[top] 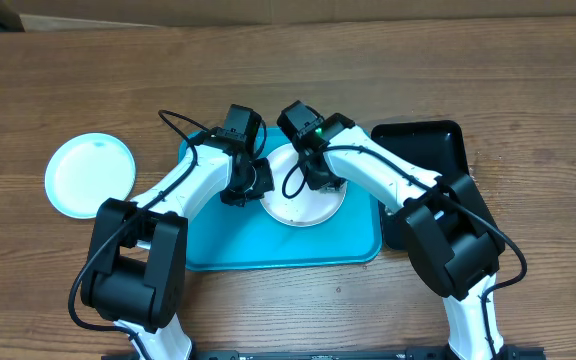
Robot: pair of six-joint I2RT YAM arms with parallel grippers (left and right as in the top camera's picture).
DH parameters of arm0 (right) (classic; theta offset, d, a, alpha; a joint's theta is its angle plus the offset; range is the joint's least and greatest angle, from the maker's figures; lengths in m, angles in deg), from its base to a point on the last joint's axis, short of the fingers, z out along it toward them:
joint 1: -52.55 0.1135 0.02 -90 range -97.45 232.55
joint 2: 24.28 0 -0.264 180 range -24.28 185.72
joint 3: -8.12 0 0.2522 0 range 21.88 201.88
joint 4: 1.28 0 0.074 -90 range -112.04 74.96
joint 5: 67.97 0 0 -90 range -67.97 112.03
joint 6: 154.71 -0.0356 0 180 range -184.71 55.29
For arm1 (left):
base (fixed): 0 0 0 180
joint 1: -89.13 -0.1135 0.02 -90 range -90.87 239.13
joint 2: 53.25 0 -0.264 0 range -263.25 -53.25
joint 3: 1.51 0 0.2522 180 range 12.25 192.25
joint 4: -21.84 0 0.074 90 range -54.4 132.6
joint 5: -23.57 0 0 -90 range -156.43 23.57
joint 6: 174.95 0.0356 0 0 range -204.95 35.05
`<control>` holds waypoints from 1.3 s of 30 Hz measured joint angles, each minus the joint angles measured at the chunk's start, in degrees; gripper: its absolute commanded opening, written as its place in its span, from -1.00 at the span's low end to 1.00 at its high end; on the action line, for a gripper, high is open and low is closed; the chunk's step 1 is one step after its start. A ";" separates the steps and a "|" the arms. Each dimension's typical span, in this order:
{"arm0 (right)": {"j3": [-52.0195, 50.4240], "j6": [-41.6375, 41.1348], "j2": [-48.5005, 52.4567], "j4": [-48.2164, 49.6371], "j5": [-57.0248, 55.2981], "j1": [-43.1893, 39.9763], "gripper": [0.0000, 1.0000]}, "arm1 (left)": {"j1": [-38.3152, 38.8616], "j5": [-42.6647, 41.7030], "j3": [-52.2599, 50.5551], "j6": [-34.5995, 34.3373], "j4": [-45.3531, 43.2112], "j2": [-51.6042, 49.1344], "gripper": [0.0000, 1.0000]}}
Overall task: Clean dirty plates on tray and stack at the side
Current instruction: 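Scrub the white plate with the sponge in the right gripper, then return the sponge to the black tray and withdraw the right gripper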
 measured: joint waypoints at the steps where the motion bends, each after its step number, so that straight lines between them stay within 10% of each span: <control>1: -0.46 0.00 0.00 0.57 0.00 0.00 -0.93 | 0.00 -0.07 0.00 0.00 0.00 0.00 -0.92; 27: 4.59 8.41 -0.09 -8.31 46.56 -6.19 -0.93 | -0.59 0.13 0.00 0.00 0.39 0.00 -0.92; 39: 14.64 8.92 -3.56 -27.43 32.68 -21.33 -0.93 | -0.59 0.07 0.00 0.00 0.35 0.00 -0.89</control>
